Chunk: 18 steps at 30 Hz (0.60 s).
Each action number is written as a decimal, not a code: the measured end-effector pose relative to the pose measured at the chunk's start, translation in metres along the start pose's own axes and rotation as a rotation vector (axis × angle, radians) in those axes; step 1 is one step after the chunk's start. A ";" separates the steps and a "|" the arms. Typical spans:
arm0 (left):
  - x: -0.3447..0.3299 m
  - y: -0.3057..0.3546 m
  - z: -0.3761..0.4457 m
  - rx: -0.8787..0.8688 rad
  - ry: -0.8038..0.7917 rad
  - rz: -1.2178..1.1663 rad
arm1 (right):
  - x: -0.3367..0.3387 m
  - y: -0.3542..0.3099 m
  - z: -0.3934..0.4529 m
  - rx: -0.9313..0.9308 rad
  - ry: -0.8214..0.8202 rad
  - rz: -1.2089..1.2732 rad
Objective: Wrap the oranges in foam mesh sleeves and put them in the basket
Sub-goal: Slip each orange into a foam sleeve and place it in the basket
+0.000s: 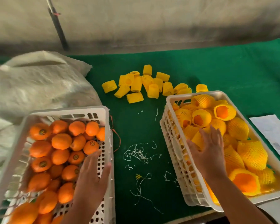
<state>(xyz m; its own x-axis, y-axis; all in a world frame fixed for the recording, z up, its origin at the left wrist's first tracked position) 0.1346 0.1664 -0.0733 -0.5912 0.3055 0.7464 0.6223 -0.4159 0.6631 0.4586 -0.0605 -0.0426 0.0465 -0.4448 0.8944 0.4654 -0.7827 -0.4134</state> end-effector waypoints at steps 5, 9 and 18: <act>0.027 -0.035 0.049 0.097 0.071 0.119 | -0.007 0.006 -0.005 0.027 0.005 -0.034; 0.027 -0.057 0.083 0.023 -0.019 0.252 | -0.012 0.017 0.001 0.021 0.006 -0.051; 0.022 -0.064 0.135 0.104 0.037 0.681 | -0.035 0.048 0.016 -0.334 0.001 0.035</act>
<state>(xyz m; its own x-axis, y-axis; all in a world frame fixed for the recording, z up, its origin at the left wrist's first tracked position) 0.1509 0.3158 -0.0914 -0.0673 -0.0251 0.9974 0.9064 -0.4193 0.0506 0.4936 -0.0757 -0.0912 0.0562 -0.4742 0.8786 0.1480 -0.8663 -0.4771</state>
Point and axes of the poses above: each hand's wrist, its own z-axis towards the middle knuckle, its own x-axis out of the back of the hand, y = z × x, the point moved 2 cm from there along z, towards the middle knuckle, and after that the axes turned 4 degrees about y, right-handed, at the moved point
